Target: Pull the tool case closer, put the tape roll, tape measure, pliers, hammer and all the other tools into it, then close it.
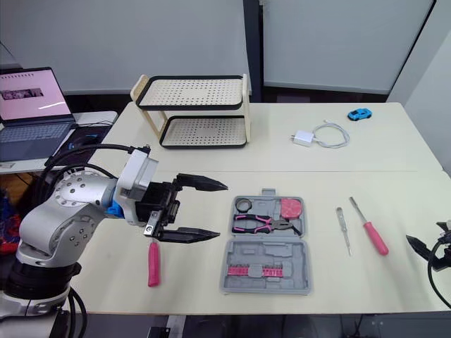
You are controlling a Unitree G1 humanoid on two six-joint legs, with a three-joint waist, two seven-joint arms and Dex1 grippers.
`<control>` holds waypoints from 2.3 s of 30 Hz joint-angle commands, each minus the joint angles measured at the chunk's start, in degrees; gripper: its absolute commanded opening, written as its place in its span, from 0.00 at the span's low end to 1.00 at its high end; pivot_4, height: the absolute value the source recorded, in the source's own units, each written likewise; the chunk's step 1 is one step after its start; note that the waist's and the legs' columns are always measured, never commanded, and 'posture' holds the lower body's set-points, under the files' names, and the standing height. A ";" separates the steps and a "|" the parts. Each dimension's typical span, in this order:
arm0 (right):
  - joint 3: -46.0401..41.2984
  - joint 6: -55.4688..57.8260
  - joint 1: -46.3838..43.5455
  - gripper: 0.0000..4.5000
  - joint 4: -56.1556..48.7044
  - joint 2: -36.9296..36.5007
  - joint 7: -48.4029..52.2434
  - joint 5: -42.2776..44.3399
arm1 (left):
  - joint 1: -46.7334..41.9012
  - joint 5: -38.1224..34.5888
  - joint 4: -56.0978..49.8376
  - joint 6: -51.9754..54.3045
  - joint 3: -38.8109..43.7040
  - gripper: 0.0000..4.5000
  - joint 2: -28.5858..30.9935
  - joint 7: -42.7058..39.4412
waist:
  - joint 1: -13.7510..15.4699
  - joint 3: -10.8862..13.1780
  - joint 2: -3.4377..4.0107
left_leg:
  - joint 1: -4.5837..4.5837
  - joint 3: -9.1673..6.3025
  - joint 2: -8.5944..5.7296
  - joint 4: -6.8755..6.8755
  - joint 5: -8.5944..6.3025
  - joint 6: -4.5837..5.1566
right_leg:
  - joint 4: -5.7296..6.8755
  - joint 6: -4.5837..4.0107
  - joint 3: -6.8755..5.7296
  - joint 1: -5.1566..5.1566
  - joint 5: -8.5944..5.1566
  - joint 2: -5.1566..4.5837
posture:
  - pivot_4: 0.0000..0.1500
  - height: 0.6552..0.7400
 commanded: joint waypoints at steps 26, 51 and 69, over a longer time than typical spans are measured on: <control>20.62 29.00 -15.15 1.00 -23.96 12.60 -23.67 1.89 | 0.42 1.38 -2.42 -1.61 -0.83 1.00 -1.90 2.59 | 0.13 0.05 -0.09 | -0.10 0.12 -0.03 0.02 -0.01 0.02 | 0.10 0.01 0.29 -0.31 0.00 0.02 | 1.00 1.00; 24.39 24.45 -15.85 0.79 -13.58 18.53 -27.04 -3.48 | -0.18 1.13 -3.37 -0.45 -1.09 1.00 -1.52 2.07 | 0.03 0.05 -0.08 | -0.09 0.31 0.00 0.01 -0.01 0.02 | 0.19 0.01 0.48 -0.44 0.01 0.07 | 1.00 1.00; 24.70 23.68 -17.92 0.71 -9.19 21.53 -28.50 -3.59 | -0.23 1.85 -2.65 -1.11 -1.55 1.00 -1.91 1.12 | -0.03 0.05 -0.08 | -0.04 0.40 0.02 0.01 -0.01 0.02 | 0.21 0.01 0.55 -0.45 0.01 0.09 | 1.00 1.00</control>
